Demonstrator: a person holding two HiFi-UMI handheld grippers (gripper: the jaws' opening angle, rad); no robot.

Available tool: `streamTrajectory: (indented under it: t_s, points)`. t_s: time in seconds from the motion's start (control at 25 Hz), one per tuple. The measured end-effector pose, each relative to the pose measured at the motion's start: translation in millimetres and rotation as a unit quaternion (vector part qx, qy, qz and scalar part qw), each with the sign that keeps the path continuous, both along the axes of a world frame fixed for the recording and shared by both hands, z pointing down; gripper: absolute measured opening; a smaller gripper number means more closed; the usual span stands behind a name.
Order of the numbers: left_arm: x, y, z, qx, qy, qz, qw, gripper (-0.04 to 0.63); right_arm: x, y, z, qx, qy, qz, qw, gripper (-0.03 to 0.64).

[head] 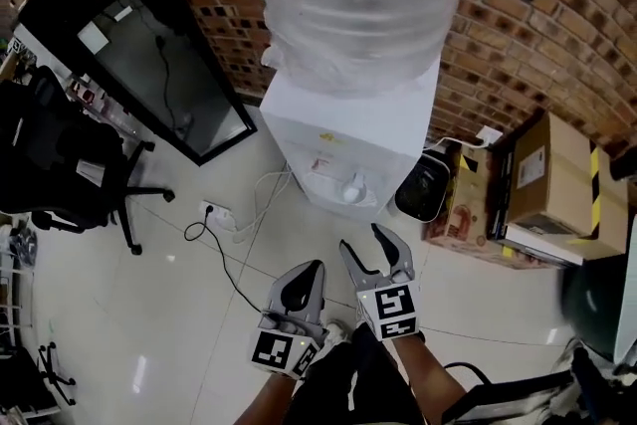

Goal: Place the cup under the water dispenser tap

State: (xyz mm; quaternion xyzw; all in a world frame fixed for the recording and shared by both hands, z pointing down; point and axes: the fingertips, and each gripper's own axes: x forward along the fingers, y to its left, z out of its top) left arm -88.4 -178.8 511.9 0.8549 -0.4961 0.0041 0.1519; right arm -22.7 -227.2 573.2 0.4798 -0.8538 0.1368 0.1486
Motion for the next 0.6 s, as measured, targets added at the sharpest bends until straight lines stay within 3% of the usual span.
streamTrajectory:
  t_s: [0.6]
  points:
    - [18, 37, -137, 0.084, 0.027, 0.029, 0.9956, -0.008, 3, 75, -171, 0.093, 0.010, -0.047, 0.995, 0.080]
